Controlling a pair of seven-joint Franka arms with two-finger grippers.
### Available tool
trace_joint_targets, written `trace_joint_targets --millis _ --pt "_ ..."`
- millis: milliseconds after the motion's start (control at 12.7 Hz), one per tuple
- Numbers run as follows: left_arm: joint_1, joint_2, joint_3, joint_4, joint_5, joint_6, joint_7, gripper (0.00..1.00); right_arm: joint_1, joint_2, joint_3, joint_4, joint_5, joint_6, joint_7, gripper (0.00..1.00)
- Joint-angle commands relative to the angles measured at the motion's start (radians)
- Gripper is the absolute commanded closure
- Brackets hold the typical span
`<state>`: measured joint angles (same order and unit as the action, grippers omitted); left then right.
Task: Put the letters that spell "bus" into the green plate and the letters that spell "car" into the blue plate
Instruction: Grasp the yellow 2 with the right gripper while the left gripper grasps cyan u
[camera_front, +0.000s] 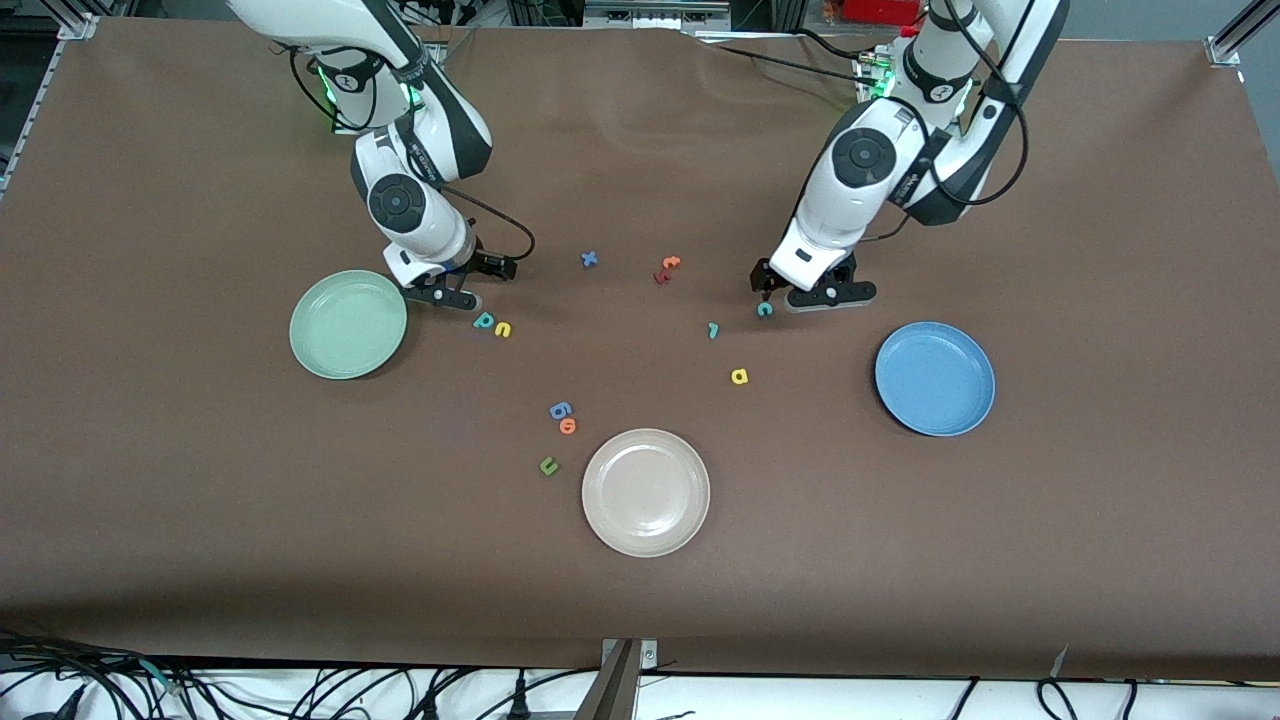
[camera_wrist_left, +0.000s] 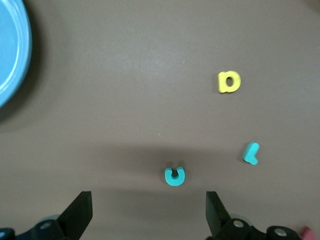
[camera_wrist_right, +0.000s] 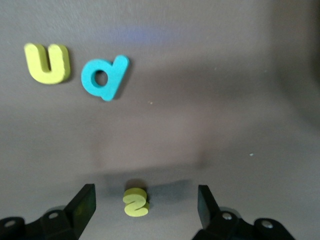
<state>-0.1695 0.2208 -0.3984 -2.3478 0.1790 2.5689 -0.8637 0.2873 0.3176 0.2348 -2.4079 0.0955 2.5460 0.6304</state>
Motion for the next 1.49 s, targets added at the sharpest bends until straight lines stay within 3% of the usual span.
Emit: trace_joint_targets --millis 0,236,315,393,708,787,1023,1259,1416 --pt "-0.024 0.104 0.000 0.015 0.176 0.080 -0.188 0.00 -0.007 -0.017 0.023 -0.019 0.013 0.016 0.006 0.09" --pt "-0.025 0.182 -0.002 0.056 0.354 0.086 -0.340 0.00 -0.007 -0.025 0.043 -0.022 0.013 0.011 0.005 0.19" --pt "-0.027 0.192 -0.002 0.067 0.368 0.085 -0.345 0.00 -0.008 -0.026 0.043 -0.026 0.013 0.010 0.003 0.30" --pt "-0.027 0.199 -0.002 0.070 0.369 0.083 -0.347 0.01 -0.008 -0.025 0.043 -0.028 0.013 0.013 0.003 0.35" --pt "-0.028 0.230 -0.004 0.094 0.369 0.082 -0.347 0.09 -0.008 -0.023 0.041 -0.031 0.013 0.037 -0.009 0.37" --pt "-0.028 0.235 -0.004 0.099 0.369 0.082 -0.347 0.10 -0.008 -0.020 0.041 -0.034 0.013 0.049 -0.009 0.43" --pt "-0.028 0.241 -0.004 0.099 0.370 0.082 -0.336 0.24 -0.008 -0.018 0.041 -0.037 0.013 0.065 -0.029 0.47" --pt "-0.028 0.247 -0.004 0.099 0.370 0.082 -0.336 0.32 -0.008 -0.015 0.041 -0.037 0.012 0.076 -0.037 0.48" --pt "-0.027 0.249 -0.004 0.099 0.370 0.082 -0.337 0.36 -0.008 -0.014 0.041 -0.037 0.012 0.074 -0.037 0.65"
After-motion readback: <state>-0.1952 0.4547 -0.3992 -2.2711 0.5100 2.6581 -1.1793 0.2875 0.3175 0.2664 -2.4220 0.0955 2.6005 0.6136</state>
